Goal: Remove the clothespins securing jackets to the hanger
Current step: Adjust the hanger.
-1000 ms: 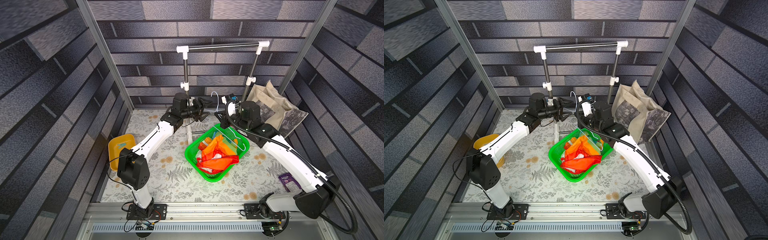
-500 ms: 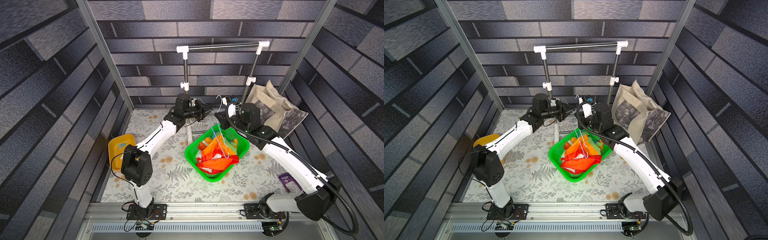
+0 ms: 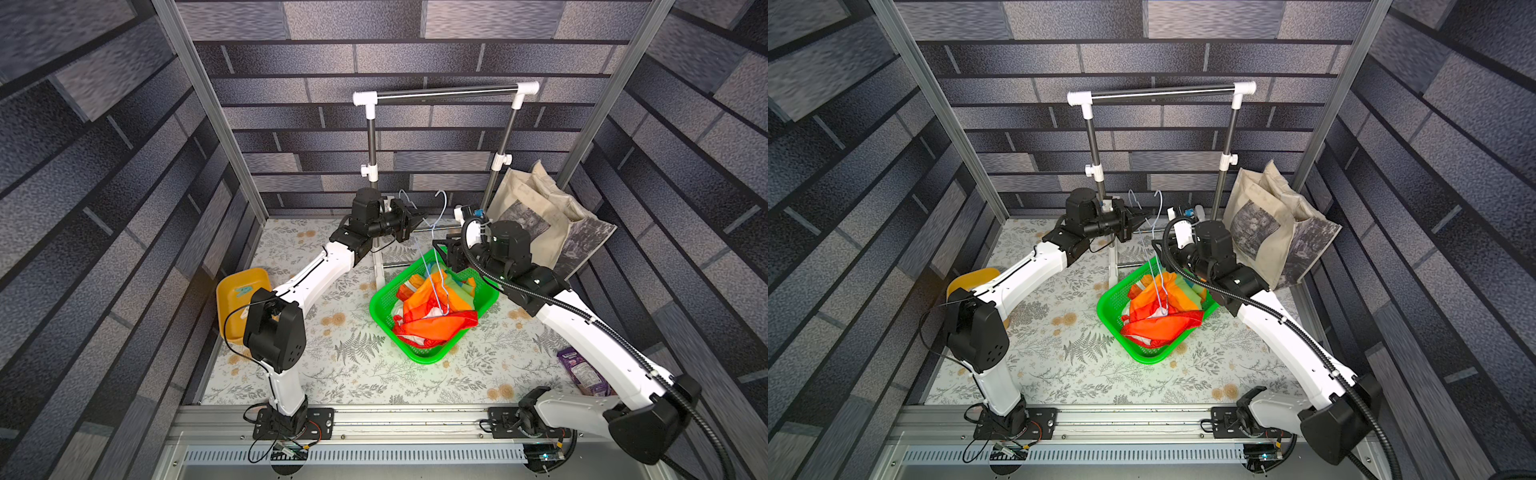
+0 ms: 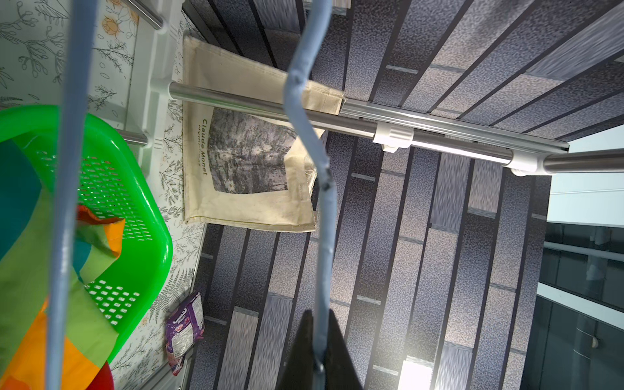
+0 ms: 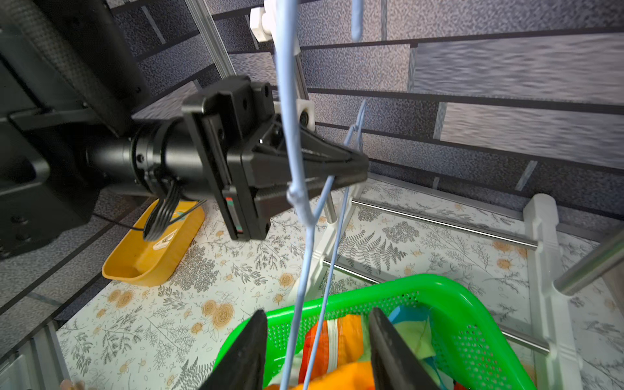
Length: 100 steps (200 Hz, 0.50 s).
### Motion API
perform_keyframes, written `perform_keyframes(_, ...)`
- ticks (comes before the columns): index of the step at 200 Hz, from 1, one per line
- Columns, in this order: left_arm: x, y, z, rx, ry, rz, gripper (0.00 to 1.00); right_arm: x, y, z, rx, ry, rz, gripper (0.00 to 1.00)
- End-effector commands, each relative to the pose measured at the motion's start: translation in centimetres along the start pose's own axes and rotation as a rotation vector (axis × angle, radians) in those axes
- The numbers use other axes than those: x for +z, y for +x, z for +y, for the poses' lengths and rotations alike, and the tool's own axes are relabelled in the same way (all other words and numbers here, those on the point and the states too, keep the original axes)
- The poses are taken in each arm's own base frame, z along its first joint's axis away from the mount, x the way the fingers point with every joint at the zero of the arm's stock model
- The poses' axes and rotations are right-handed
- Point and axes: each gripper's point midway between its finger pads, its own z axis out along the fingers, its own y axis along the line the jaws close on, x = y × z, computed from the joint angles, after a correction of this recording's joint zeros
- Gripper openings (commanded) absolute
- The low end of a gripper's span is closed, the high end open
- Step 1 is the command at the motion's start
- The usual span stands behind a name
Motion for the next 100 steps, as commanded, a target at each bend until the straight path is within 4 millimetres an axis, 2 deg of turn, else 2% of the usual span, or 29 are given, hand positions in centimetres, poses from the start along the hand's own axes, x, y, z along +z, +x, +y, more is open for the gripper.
perform_keyframes(1, 0.1, -0.9, -2.7, 0.015, 0.072, -0.022, 0.0, -2.5, 2.5, -0.2, 0.078, 0.018, 0.021, 0.52)
perform_keyframes(4, 0.1, -1.0, -2.8, 0.017, 0.073, -0.022, 0.0, -2.9, 2.5, -0.1, 0.09, 0.013, 0.017, 0.52)
perform_keyframes(6, 0.2, -1.0, -2.9, 0.018, 0.073, -0.022, 0.0, -2.7, 3.7, -0.3, 0.101, 0.015, 0.042, 0.52)
perform_keyframes(10, 0.2, -1.1, -3.1, 0.021, 0.073, -0.023, 0.0, -2.9, 4.6, -0.3, 0.119, 0.011, 0.06, 0.52)
perform_keyframes(36, 0.8, -1.5, -3.4, 0.036, 0.06, -0.008, 0.0, -4.0, 7.3, 0.9, 0.21, -0.04, 0.117, 0.54)
perform_keyframes(63, 1.2, -1.5, -4.1, 0.038, 0.073, 0.006, 0.0, -3.8, 10.2, 1.3, 0.241, -0.021, 0.175, 0.56)
perform_keyframes(76, 1.2, -1.4, -4.3, 0.039, 0.075, 0.008, 0.0, -3.4, 11.6, 0.9, 0.249, 0.007, 0.193, 0.5)
perform_keyframes(100, 1.0, -1.1, -4.4, 0.036, 0.073, 0.016, 0.0, -2.5, 11.9, 0.5, 0.257, 0.027, 0.183, 0.42)
